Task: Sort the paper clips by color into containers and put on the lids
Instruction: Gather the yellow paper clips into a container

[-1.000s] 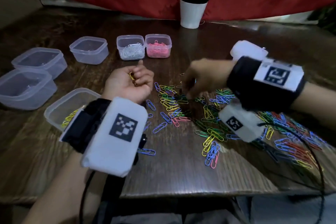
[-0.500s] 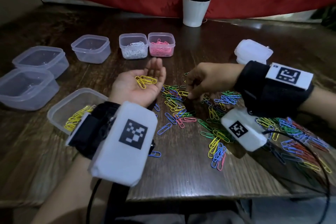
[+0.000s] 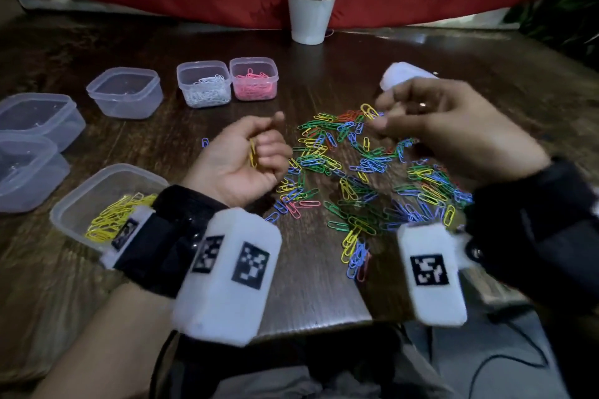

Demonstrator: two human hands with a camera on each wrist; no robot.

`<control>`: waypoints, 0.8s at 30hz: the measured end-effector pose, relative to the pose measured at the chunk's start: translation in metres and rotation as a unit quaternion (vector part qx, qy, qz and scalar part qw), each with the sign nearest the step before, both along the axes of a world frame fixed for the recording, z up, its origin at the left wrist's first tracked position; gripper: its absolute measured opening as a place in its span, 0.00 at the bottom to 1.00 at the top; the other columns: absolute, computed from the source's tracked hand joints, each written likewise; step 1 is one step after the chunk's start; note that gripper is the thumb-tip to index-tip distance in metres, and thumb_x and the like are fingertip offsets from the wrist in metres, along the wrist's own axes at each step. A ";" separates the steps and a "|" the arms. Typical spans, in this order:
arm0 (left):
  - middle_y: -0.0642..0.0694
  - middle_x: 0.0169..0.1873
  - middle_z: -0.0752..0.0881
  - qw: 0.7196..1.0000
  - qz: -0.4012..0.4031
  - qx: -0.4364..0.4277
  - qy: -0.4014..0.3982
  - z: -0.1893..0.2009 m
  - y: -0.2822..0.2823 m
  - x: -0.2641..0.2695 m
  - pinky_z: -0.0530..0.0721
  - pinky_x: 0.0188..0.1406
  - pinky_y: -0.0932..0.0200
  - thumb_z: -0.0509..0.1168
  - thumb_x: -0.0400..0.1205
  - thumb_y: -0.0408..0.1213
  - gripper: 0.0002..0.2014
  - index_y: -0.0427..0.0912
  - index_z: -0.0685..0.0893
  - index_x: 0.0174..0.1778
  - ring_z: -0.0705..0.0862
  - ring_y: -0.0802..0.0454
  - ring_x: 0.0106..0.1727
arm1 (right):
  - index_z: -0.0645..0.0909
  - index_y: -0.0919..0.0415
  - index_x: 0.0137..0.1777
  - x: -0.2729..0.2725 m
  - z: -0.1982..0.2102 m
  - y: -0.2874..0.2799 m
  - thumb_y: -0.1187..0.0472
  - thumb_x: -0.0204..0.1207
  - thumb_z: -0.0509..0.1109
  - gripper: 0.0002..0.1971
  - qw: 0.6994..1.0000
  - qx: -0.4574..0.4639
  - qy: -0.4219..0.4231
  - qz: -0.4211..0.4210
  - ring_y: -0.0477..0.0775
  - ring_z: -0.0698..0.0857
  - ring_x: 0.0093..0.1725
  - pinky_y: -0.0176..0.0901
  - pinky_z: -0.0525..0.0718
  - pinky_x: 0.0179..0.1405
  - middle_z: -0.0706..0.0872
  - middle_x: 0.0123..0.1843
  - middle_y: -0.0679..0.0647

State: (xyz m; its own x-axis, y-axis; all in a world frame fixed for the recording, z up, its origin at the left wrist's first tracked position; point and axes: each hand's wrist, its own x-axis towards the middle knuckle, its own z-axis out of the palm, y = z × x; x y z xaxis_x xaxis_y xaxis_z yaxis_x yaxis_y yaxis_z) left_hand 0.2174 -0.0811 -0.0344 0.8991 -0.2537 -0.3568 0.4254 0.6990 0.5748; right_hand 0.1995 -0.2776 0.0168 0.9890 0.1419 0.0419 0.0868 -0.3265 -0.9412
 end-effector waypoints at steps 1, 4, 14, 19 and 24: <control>0.54 0.14 0.63 0.998 -0.039 0.056 -0.012 0.002 -0.003 -0.002 0.57 0.09 0.74 0.55 0.75 0.33 0.06 0.42 0.76 0.35 0.63 0.63 0.12 | 0.78 0.59 0.45 -0.008 -0.006 -0.003 0.73 0.73 0.69 0.09 0.999 0.031 0.011 -0.023 0.40 0.77 0.22 0.27 0.71 0.17 0.79 0.29 0.53; 0.56 0.14 0.61 0.941 -0.116 0.305 -0.089 0.007 -0.017 -0.011 0.50 0.08 0.73 0.57 0.83 0.38 0.11 0.43 0.78 0.36 0.58 0.64 0.12 | 0.80 0.59 0.49 -0.020 -0.023 -0.011 0.74 0.77 0.61 0.11 0.980 0.169 0.085 -0.067 0.39 0.74 0.19 0.25 0.70 0.16 0.76 0.27 0.51; 0.57 0.13 0.75 0.505 -0.309 0.751 -0.293 0.002 -0.054 -0.044 0.66 0.20 0.73 0.80 0.64 0.42 0.10 0.42 0.87 0.33 0.73 0.67 0.19 | 0.73 0.57 0.45 -0.044 -0.040 -0.042 0.71 0.78 0.52 0.10 0.907 0.367 0.166 -0.124 0.40 0.66 0.17 0.26 0.64 0.12 0.73 0.23 0.48; 0.60 0.22 0.75 0.452 -0.268 0.790 -0.317 0.007 -0.059 -0.042 0.69 0.28 0.69 0.79 0.66 0.38 0.10 0.50 0.84 0.35 0.73 0.62 0.28 | 0.73 0.57 0.44 -0.051 -0.052 -0.039 0.72 0.77 0.53 0.11 0.914 0.361 0.143 -0.122 0.40 0.67 0.17 0.27 0.64 0.13 0.74 0.21 0.47; 0.58 0.25 0.75 0.411 -0.257 0.810 -0.329 0.009 -0.063 -0.043 0.76 0.42 0.60 0.79 0.66 0.42 0.11 0.48 0.89 0.42 0.76 0.54 0.38 | 0.73 0.57 0.43 -0.057 -0.059 -0.036 0.73 0.76 0.52 0.12 0.919 0.358 0.121 -0.112 0.41 0.67 0.18 0.28 0.63 0.15 0.74 0.21 0.47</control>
